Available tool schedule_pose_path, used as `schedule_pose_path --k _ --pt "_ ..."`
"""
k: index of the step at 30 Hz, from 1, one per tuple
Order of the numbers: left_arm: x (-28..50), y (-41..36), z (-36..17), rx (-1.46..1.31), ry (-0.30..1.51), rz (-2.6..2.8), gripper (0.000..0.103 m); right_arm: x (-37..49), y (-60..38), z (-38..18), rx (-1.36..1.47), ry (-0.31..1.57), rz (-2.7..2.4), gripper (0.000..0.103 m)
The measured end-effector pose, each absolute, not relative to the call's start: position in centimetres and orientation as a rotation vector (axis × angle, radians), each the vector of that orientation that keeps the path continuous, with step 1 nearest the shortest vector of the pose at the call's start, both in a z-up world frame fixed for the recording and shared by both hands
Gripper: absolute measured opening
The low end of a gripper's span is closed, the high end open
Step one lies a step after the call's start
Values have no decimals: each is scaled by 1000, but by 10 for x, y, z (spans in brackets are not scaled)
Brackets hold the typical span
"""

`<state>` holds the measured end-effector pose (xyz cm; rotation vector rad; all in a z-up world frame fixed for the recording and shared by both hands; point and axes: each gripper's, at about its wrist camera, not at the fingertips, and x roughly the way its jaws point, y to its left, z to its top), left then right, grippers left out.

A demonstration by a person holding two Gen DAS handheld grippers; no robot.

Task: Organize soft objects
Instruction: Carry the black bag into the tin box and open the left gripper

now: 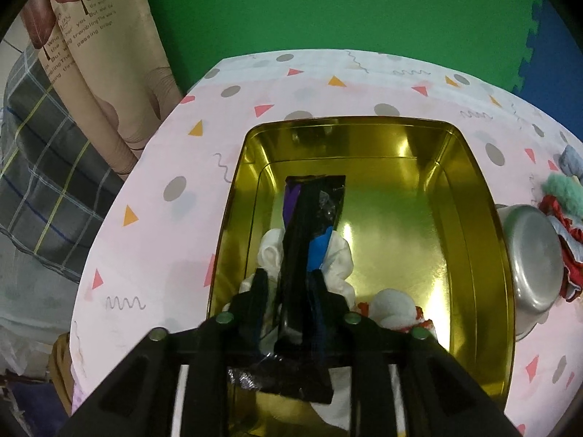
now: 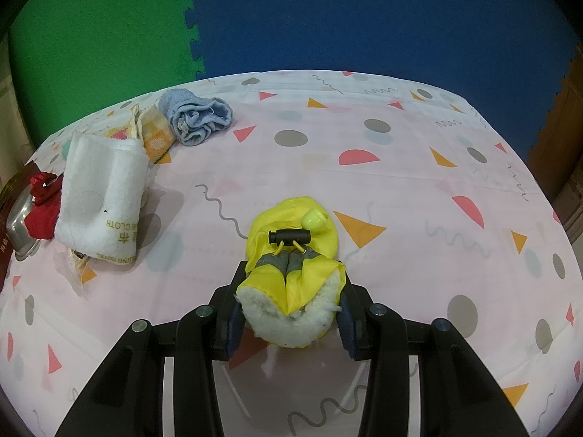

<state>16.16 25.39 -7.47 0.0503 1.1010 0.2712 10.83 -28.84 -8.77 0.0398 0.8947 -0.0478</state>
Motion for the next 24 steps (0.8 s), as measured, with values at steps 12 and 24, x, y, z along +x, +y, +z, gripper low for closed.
schedule_pose_path --k 12,24 --pt "137 239 -49 83 1032 245 43 109 -288 -89 31 896 -51 40" --pt "92 220 -28 57 927 259 43 108 -286 -89 14 898 -59 40"
